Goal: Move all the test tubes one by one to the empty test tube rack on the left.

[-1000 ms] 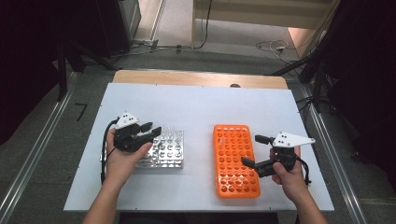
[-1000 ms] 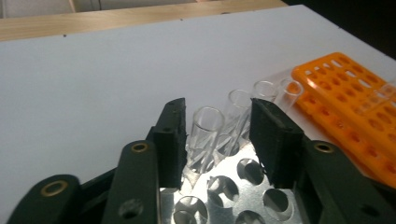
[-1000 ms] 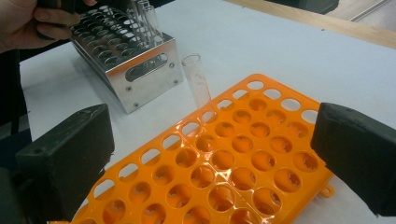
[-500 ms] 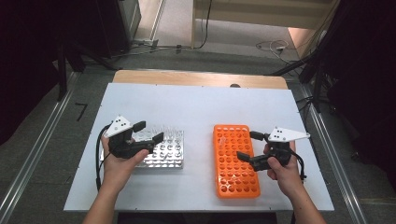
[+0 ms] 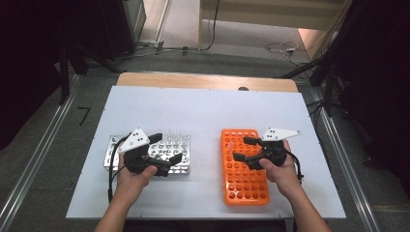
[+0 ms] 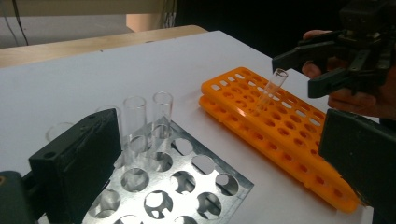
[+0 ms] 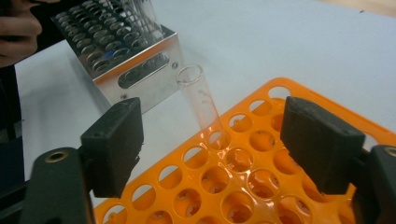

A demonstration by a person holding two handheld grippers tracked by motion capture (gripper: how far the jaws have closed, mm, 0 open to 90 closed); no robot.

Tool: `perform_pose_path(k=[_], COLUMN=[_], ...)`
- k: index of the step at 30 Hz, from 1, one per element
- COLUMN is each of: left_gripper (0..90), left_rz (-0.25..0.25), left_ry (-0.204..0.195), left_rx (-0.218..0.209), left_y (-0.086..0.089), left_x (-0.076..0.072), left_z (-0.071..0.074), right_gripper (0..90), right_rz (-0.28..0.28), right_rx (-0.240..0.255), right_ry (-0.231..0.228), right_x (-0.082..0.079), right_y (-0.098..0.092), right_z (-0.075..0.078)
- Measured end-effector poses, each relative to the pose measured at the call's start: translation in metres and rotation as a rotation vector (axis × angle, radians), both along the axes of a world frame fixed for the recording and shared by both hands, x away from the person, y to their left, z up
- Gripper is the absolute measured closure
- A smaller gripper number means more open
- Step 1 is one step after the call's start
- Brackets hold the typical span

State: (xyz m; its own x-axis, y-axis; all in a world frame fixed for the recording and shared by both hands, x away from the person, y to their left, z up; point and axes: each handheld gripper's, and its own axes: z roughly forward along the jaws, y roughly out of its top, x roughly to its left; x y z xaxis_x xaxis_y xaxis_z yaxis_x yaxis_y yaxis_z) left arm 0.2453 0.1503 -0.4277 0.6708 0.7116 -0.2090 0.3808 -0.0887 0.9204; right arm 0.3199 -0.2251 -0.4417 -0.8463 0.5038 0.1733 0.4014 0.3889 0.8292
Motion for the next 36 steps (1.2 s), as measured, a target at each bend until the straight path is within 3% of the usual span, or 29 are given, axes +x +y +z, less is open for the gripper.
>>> perform_pose_path(k=[5,10,15,24,36], left_gripper=[0.0,0.0,0.0,0.0,0.0], left_rz=[-0.018,-0.032,-0.044,-0.054,-0.062], left_ry=[-0.001,0.004,0.008,0.013,0.019], left_rx=[0.001,0.002,0.013,0.016,0.020], left_y=[-0.007,-0.011,-0.015,-0.019,-0.024], left_x=[-0.002,-0.002,-0.002,-0.001,-0.001], left_z=[0.000,0.000,0.000,-0.001,-0.002], right_gripper=[35.6,47.4,53.8,62.8,72.0], right_rz=[0.003,0.004,-0.014,-0.047,-0.072], right_rx=[-0.058,-0.067,-0.129,-0.194,-0.228], right_ry=[0.028,0.053,0.061,0.045,-0.004], right_x=[0.004,0.006,0.008,0.007,0.004], right_y=[0.014,0.020,0.026,0.033,0.040], right_z=[-0.009,-0.011,-0.013,-0.015,-0.016])
